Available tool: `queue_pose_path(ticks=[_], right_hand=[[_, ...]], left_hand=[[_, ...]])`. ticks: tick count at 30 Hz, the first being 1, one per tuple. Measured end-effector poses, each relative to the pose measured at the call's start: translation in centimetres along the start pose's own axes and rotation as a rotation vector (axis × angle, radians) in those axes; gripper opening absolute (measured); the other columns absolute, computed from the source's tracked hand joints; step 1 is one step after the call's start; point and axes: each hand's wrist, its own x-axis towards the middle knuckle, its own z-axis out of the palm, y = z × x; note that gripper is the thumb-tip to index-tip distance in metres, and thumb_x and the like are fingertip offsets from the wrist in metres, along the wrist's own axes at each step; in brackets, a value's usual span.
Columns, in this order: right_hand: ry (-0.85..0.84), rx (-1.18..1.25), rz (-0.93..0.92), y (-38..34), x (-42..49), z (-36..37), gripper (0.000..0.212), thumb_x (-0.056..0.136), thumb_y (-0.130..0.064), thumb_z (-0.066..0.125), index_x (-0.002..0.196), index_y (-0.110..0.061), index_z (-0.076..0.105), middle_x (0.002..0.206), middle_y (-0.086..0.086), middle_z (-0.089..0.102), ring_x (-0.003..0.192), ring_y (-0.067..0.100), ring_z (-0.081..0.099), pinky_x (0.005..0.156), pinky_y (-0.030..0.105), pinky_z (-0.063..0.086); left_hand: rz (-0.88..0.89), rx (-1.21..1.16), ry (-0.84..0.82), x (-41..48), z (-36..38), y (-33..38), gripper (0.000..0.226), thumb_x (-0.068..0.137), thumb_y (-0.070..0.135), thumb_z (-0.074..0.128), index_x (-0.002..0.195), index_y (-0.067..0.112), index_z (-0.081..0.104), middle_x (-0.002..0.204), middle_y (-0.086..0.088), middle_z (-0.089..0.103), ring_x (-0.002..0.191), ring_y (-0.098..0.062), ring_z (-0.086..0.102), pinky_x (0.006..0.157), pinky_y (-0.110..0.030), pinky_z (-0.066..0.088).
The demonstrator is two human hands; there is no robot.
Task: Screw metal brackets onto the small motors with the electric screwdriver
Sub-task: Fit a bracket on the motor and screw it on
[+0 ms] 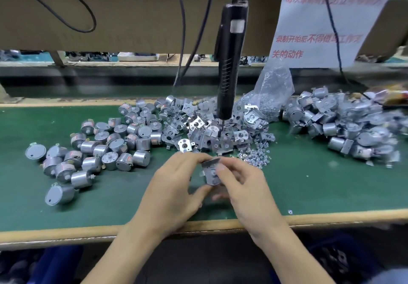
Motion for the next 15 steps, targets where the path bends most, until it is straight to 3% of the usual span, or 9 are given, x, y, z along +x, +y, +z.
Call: queue_pose_path(ticks=[2, 4, 7, 10, 12, 13, 15], right_hand=[[-0.003, 0.214, 0.105, -0.5, 0.2, -1.2, 0.015, 0.1, -0.006, 0.061, 0.091, -0.009, 0.073, 0.077, 0.004, 0.074, 0.072, 0.02, 0.071, 0.058, 0.025, 0.056], [0.046, 0.42, 0.18, -1.1, 1.1, -3.5, 0.025, 0.1, -0.006, 0.06, 0.082, -0.006, 0.076, 0.076, 0.009, 0.071, 0.074, 0.026, 0.073, 0.059, 0.024, 0.056], [0.236, 0.685, 0.276, -2.0, 3.4, -8.7, 0.028, 0.102, -0.011, 0.056, 0.086, -0.004, 0.077, 0.091, 0.014, 0.07, 0.082, 0.023, 0.07, 0.065, 0.025, 0.06], [0.493, 0.872, 0.328, -3.5, 6.3, -14.3, 0.015, 0.105, -0.01, 0.051, 0.109, 0.002, 0.06, 0.113, 0.018, 0.056, 0.092, 0.022, 0.06, 0.06, 0.023, 0.059], [0.594, 0.942, 0.287, -5.4, 7.8, -17.8, 0.012, 0.106, -0.009, 0.049, 0.106, 0.002, 0.054, 0.117, 0.016, 0.049, 0.091, 0.022, 0.057, 0.058, 0.022, 0.059], [0.637, 0.97, 0.252, -6.3, 8.5, -19.5, 0.013, 0.107, -0.01, 0.048, 0.107, 0.002, 0.053, 0.119, 0.016, 0.049, 0.093, 0.025, 0.059, 0.059, 0.022, 0.059], [0.741, 1.073, 0.174, -8.0, 9.6, -22.6, 0.029, 0.109, -0.019, 0.046, 0.131, -0.001, 0.049, 0.129, 0.019, 0.044, 0.098, 0.037, 0.061, 0.059, 0.028, 0.062]], left_hand=[[0.025, 0.067, -0.006, -0.1, -0.4, -0.4, 0.053, 0.08, 0.046, 0.071, 0.122, 0.016, 0.06, 0.111, 0.017, 0.056, 0.099, 0.01, 0.044, 0.092, -0.006, 0.032], [-0.072, 0.241, 0.03, -0.3, -0.8, -1.5, 0.065, 0.085, 0.059, 0.055, 0.127, 0.01, 0.057, 0.116, 0.003, 0.06, 0.102, -0.013, 0.049, 0.095, -0.021, 0.037], [-0.309, 0.59, 0.087, -0.8, -1.6, -4.1, 0.066, 0.09, 0.049, 0.04, 0.123, -0.006, 0.055, 0.112, -0.025, 0.059, 0.099, -0.041, 0.05, 0.089, -0.052, 0.04], [-0.487, 0.711, -0.009, -1.4, -2.0, -6.0, 0.057, 0.091, 0.04, 0.046, 0.117, -0.009, 0.061, 0.117, -0.03, 0.057, 0.101, -0.048, 0.05, 0.082, -0.059, 0.041], [-0.488, 0.724, 0.065, -1.8, -1.9, -6.6, 0.038, 0.091, 0.025, 0.064, 0.107, -0.01, 0.065, 0.115, -0.03, 0.058, 0.098, -0.049, 0.047, 0.075, -0.061, 0.042], [-0.473, 0.721, 0.113, -2.0, -1.7, -6.7, 0.03, 0.089, 0.018, 0.068, 0.103, -0.009, 0.066, 0.112, -0.029, 0.06, 0.096, -0.048, 0.046, 0.072, -0.06, 0.042], [-0.422, 0.722, 0.146, -1.9, -1.7, -6.7, 0.026, 0.088, 0.018, 0.065, 0.1, -0.004, 0.067, 0.106, -0.026, 0.062, 0.094, -0.047, 0.048, 0.072, -0.057, 0.042]])
